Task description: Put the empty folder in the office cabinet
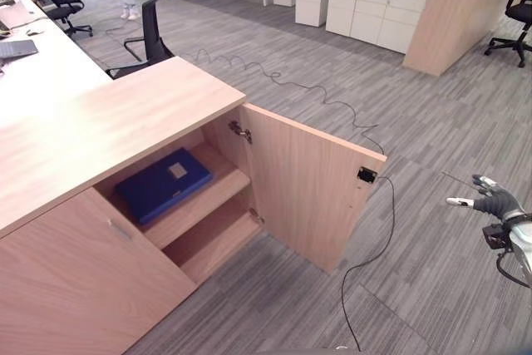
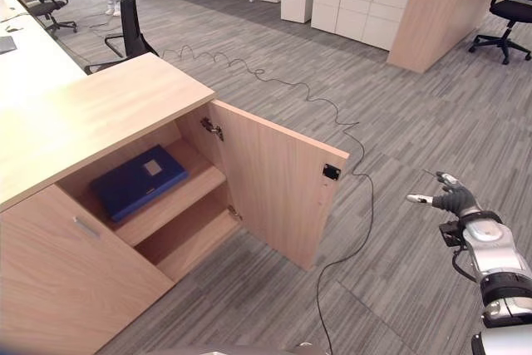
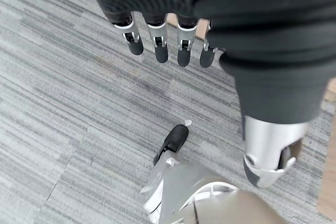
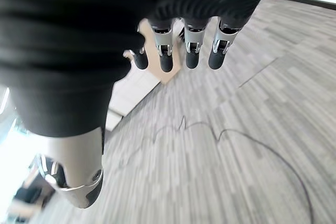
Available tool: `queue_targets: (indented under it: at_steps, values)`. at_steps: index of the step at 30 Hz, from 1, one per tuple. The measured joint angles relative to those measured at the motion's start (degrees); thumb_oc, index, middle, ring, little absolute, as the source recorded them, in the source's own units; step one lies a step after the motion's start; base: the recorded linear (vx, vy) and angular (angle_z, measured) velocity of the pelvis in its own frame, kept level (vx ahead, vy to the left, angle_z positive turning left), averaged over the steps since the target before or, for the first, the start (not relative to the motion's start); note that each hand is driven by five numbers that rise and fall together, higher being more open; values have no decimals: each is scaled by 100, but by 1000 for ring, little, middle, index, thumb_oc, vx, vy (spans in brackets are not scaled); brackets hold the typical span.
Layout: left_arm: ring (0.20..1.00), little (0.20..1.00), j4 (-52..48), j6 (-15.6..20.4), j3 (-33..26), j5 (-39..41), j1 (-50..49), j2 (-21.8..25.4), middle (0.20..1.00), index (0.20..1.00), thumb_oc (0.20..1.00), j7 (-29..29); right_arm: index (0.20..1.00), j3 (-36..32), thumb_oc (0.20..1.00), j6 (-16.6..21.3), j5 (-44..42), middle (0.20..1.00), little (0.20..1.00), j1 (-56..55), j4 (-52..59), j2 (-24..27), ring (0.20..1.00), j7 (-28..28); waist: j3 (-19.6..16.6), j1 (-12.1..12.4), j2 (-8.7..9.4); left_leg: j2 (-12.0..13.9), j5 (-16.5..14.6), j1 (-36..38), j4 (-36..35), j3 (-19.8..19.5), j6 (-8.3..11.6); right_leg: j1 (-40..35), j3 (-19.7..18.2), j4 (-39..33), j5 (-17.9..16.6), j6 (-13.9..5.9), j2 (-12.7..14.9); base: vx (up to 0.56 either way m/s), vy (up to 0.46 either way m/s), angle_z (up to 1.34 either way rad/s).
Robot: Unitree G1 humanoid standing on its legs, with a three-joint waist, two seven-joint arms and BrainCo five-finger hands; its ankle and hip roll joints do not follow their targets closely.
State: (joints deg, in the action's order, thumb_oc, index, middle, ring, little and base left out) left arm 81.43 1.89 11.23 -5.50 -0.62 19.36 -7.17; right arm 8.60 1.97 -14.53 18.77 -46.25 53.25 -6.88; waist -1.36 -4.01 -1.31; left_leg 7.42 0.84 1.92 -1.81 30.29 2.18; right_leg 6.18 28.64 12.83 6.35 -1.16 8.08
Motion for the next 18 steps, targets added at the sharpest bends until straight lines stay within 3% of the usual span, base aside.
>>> queue_targets:
  at_steps: [8, 18]
  values:
    - [1000, 1000, -50, 29, 12, 0, 20, -3, 1000, 1000, 1000, -4, 1000, 779, 1000, 6, 13, 1000, 1000, 418, -76, -485, 1000, -236, -46, 164, 244, 15, 9, 21, 13, -38, 9, -58, 17, -37, -18, 34, -34, -1, -32, 3]
    - [1000, 1000, -59, 49, 55, 1, -54, -40, 1000, 1000, 1000, -6, 1000, 1153, 1000, -5, 57, 1000, 1000, 496, -180, -1052, 1000, -459, -46, 344, 113, 38, 8, 53, 7, -139, 8, -229, 81, -218, -26, 26, -95, -3, -7, 5]
